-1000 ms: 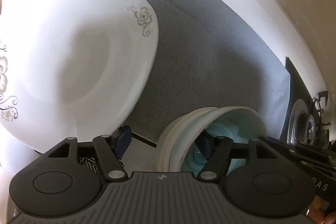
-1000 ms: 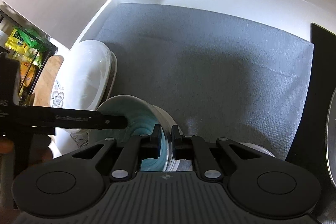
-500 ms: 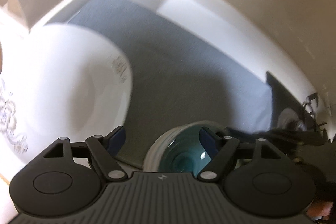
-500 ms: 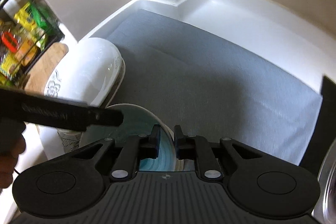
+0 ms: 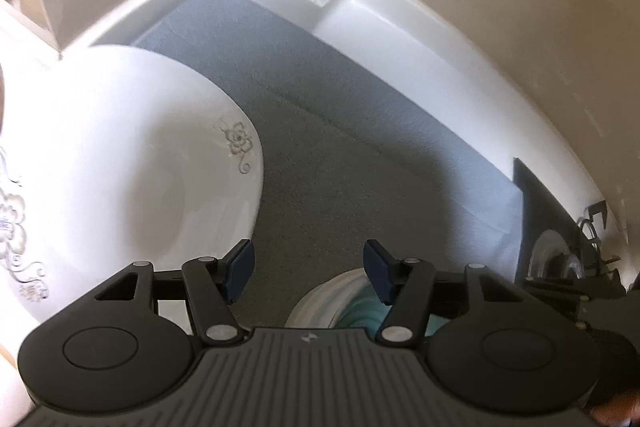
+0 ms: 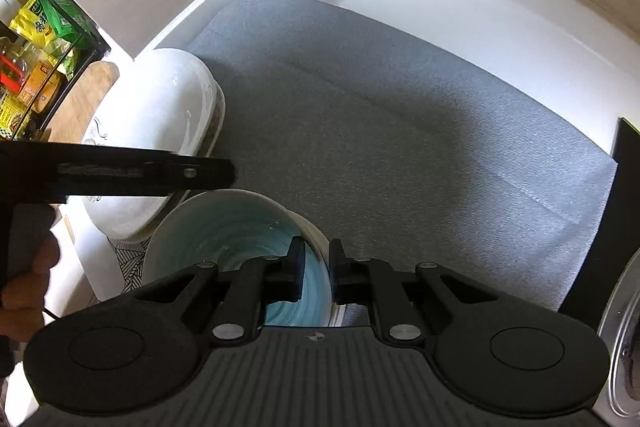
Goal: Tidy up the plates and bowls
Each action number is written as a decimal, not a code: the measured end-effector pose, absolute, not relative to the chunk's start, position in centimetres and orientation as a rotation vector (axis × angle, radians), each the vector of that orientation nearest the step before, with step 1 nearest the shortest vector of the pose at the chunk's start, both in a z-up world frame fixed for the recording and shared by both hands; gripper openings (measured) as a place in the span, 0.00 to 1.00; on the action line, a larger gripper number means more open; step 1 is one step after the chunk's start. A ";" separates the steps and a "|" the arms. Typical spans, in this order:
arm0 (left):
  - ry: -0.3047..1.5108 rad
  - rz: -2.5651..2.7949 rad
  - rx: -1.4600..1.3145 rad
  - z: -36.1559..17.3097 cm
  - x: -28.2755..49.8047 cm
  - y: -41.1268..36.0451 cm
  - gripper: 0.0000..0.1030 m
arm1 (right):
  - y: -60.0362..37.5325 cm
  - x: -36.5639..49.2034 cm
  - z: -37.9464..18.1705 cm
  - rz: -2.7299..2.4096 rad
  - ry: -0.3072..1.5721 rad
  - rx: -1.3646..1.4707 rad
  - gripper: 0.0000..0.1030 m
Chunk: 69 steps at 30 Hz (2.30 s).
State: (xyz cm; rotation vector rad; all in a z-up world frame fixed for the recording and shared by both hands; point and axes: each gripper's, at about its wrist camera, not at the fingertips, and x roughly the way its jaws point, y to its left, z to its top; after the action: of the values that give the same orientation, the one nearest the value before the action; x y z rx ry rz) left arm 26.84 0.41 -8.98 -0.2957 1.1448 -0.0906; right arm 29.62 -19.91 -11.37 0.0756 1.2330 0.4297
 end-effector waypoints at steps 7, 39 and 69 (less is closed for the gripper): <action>1.131 -0.097 -0.247 -8.5 26.4 0.0 0.67 | -20.2 29.6 -11.3 0.430 1.241 0.086 0.12; 1.083 -0.204 -0.215 -7.3 26.7 -0.8 0.69 | -22.7 30.2 -13.1 0.405 1.404 0.280 0.13; 1.187 -0.163 -0.195 -11.4 23.5 -0.1 0.79 | -21.8 28.7 -12.3 0.436 1.296 0.199 0.23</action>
State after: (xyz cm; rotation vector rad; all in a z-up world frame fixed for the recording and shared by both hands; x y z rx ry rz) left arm 23.49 -0.14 -11.40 -0.1950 1.1867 -0.1634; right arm 28.68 -21.77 -12.32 0.1986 1.2958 0.4359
